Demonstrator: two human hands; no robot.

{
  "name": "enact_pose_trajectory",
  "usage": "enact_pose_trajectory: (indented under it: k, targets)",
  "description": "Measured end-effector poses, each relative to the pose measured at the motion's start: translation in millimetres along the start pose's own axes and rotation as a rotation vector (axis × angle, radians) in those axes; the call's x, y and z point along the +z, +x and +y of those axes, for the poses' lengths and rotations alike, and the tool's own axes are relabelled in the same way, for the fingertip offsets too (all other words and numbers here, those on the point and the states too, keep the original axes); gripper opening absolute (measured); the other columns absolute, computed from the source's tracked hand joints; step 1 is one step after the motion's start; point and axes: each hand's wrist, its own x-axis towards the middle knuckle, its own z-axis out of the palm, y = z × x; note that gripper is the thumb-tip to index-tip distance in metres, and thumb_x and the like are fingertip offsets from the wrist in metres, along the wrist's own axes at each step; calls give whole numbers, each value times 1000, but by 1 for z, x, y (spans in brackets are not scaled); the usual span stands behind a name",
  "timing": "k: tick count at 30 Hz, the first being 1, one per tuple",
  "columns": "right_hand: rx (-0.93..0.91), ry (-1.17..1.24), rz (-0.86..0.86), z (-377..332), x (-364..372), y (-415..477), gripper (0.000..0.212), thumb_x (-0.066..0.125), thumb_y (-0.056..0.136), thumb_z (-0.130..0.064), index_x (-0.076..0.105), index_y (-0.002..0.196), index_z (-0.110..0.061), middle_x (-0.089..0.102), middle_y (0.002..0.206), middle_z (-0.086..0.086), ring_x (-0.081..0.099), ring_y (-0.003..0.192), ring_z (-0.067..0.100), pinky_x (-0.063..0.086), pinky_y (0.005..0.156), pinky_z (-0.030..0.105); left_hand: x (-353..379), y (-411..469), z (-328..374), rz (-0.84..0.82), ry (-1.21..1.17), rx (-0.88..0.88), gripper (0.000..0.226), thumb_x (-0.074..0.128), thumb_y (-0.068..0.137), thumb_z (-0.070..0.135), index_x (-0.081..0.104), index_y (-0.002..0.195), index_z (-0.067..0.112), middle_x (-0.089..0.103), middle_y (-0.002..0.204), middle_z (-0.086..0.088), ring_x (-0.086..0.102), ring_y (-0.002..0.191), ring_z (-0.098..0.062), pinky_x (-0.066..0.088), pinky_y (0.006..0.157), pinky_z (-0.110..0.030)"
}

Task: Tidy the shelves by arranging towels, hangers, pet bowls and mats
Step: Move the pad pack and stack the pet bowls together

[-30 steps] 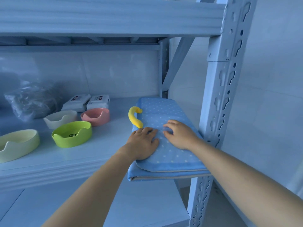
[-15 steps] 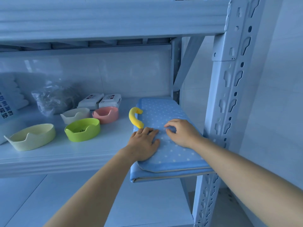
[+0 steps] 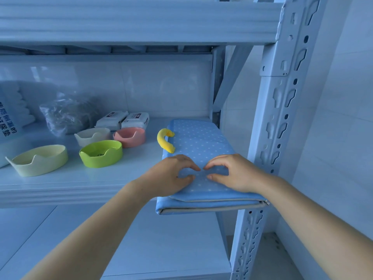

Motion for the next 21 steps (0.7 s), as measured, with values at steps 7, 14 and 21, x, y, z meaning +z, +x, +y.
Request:
enact_pose_trajectory:
  k: [7, 14, 21]
  targets:
    - [-29, -67, -52, -10, 5, -29, 37, 54, 87, -49, 60, 119, -31, 54, 130, -15, 45, 123, 1, 32, 106, 23, 11, -19, 13, -65, 67, 28, 38, 54, 87, 49, 54, 123, 38, 47, 128, 15, 44, 116, -2, 29, 94, -14]
    - [41, -108, -156, -9, 11, -42, 77, 54, 70, -73, 37, 138, -40, 22, 151, -22, 15, 137, -8, 15, 112, 18, 20, -30, 6, -24, 173, 75, 59, 53, 78, 66, 39, 133, 47, 37, 141, 14, 29, 120, 2, 17, 105, -19]
    - [-10, -267, -79, -11, 22, -42, 79, 64, 69, -35, 32, 140, -39, 21, 152, -18, 14, 136, -5, 19, 108, 17, 19, -28, -2, -69, 320, 107, 87, 66, 64, 45, 23, 139, 48, 29, 146, 13, 27, 122, -4, 18, 104, -23]
